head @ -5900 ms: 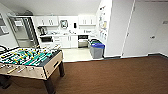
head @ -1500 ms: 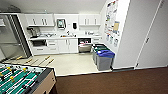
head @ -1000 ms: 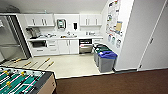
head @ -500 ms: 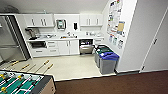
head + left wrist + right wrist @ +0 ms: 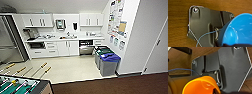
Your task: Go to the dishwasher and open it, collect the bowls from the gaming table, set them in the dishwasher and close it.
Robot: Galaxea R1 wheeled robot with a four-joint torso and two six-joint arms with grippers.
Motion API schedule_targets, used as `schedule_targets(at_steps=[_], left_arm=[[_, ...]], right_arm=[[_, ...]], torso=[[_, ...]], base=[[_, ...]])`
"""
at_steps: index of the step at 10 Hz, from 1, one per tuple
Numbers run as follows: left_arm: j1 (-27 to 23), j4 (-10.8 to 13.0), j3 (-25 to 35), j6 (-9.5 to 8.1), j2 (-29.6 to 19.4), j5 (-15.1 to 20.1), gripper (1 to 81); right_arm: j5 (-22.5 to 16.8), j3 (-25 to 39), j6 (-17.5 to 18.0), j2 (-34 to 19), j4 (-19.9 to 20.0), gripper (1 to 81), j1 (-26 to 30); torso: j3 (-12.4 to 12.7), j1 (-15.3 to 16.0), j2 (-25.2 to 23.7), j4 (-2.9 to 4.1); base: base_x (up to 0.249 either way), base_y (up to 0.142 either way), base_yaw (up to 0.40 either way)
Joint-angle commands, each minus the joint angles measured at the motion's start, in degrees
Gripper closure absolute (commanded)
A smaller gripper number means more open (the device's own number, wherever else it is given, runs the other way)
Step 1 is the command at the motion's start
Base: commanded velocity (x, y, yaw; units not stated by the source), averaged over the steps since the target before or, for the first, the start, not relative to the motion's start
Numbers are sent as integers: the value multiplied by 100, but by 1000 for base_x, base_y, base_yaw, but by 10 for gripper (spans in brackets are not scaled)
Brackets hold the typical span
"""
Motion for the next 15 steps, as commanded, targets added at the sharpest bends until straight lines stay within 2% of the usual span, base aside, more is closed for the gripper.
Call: schedule_targets(at_steps=[1, 4, 6, 15], left_arm=[[-208, -25, 86, 13, -156, 227, 811], [-208, -34, 86, 13, -147, 183, 811], [-155, -42, 77, 4, -104, -28, 811], [-155, -43, 59, 4, 28, -72, 811]], right_arm=[[-226, 43, -14, -40, -81, 811, 188], [-226, 43, -14, -40, -81, 811, 188], [-226, 43, -14, -40, -72, 811, 206], [-270, 43, -14, -48, -98, 811, 276]], torso=[[0, 3, 0, 0], [0, 3, 0, 0], [0, 3, 0, 0], [0, 3, 0, 0]], base=[[169, 0, 0], [169, 0, 0], [173, 0, 0], [188, 0, 0]])
